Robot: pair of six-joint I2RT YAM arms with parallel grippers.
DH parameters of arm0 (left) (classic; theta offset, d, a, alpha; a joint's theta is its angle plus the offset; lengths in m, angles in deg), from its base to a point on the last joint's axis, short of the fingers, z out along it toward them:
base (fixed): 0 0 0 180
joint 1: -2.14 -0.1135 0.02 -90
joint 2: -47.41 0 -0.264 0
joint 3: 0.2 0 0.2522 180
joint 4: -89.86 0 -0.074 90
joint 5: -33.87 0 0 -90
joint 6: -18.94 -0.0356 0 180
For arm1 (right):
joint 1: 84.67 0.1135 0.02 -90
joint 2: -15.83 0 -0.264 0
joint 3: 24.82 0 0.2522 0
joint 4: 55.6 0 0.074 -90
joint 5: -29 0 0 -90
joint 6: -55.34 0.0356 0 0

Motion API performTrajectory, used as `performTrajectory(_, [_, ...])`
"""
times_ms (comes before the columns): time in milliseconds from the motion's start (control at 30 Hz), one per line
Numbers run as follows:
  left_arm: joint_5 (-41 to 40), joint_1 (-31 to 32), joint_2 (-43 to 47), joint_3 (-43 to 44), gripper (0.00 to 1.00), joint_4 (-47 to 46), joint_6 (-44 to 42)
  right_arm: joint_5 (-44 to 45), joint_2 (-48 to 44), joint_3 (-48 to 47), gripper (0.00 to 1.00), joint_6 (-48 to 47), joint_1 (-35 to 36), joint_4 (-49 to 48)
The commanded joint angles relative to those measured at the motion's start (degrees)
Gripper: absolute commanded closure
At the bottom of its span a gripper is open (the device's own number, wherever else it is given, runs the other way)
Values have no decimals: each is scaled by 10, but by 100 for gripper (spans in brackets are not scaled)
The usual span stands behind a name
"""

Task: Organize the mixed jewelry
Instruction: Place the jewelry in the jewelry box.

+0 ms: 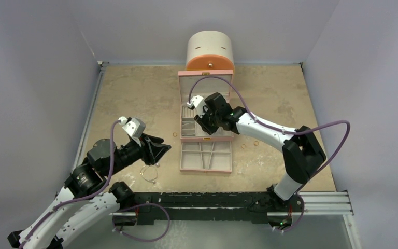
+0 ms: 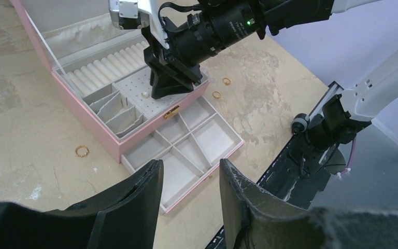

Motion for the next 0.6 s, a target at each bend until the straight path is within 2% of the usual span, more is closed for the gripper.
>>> performTrajectory(0, [-1,1,0,-1,57,-26,-14,26,1,-27,68,41,14,-20])
performTrajectory(567, [1,0,0,-2,56,-28,-15,81,22,-33,75,68,40,10])
